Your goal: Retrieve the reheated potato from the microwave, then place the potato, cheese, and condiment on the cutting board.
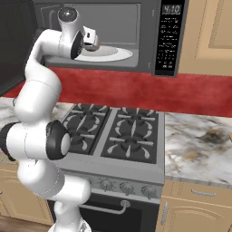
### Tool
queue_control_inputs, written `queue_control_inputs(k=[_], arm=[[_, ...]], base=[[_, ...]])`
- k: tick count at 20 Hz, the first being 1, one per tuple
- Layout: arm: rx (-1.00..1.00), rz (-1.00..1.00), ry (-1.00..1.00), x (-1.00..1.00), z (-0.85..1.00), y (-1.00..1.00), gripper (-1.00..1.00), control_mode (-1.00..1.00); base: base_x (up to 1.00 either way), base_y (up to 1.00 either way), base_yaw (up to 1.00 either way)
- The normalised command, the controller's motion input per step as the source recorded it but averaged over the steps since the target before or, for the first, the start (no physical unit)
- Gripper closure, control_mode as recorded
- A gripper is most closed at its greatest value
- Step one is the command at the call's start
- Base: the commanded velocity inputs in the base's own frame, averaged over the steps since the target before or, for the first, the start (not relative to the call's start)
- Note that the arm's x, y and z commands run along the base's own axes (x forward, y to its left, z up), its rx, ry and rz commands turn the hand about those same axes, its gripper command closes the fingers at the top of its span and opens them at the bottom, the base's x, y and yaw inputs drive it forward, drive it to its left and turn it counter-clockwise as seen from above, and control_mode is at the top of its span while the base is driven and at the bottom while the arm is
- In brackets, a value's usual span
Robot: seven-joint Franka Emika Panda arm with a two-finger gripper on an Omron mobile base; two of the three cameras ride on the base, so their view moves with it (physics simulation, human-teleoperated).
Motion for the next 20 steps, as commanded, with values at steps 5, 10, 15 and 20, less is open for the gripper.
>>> queue_control_inputs(k=[5, 10, 15, 20], arm=[[0.0, 0.0, 0.0, 0.35, 0.0, 0.0, -1.0, -1.0], [0.0, 0.0, 0.0, 0.4, 0.0, 0.0, -1.0, -1.0], [0.0, 0.0, 0.0, 0.3, 0.0, 0.0, -1.0, -1.0], [0.0, 0.0, 0.0, 0.27, 0.0, 0.0, -1.0, -1.0]], base=[[0.0, 0.0, 0.0], [0.0, 0.0, 0.0], [0.0, 0.0, 0.0], [0.0, 0.0, 0.0]])
